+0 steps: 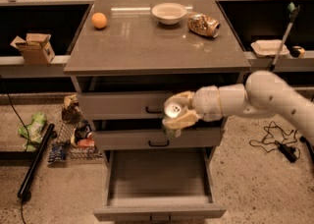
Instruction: Pick green can from bottom drawer and place on counter
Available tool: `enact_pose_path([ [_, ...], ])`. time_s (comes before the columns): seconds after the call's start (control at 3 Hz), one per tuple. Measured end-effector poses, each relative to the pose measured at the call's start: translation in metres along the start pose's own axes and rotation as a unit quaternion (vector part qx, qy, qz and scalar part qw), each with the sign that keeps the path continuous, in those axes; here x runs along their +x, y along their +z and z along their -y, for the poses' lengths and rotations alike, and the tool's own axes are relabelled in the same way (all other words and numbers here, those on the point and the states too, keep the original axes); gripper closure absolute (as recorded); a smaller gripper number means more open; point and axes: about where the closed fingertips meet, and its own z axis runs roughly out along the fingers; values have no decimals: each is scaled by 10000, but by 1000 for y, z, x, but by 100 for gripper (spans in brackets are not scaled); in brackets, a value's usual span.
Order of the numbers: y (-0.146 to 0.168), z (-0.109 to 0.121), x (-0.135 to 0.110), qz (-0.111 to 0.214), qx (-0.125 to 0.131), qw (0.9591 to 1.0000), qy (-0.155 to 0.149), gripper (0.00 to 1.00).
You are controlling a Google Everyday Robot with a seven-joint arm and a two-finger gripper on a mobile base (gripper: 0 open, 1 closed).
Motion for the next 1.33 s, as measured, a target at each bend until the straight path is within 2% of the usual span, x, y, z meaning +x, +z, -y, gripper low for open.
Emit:
enact_pose_path([
  [0.33, -22, 9, -89, -442, 63, 9987, -227, 100],
  [0.67, -43, 15, -184, -854, 264, 9951, -410, 100],
  [1.0, -43, 14, -183, -857, 256, 9951, -416, 100],
  [1.33, -39, 36, -202, -692, 327, 9964, -372, 100],
])
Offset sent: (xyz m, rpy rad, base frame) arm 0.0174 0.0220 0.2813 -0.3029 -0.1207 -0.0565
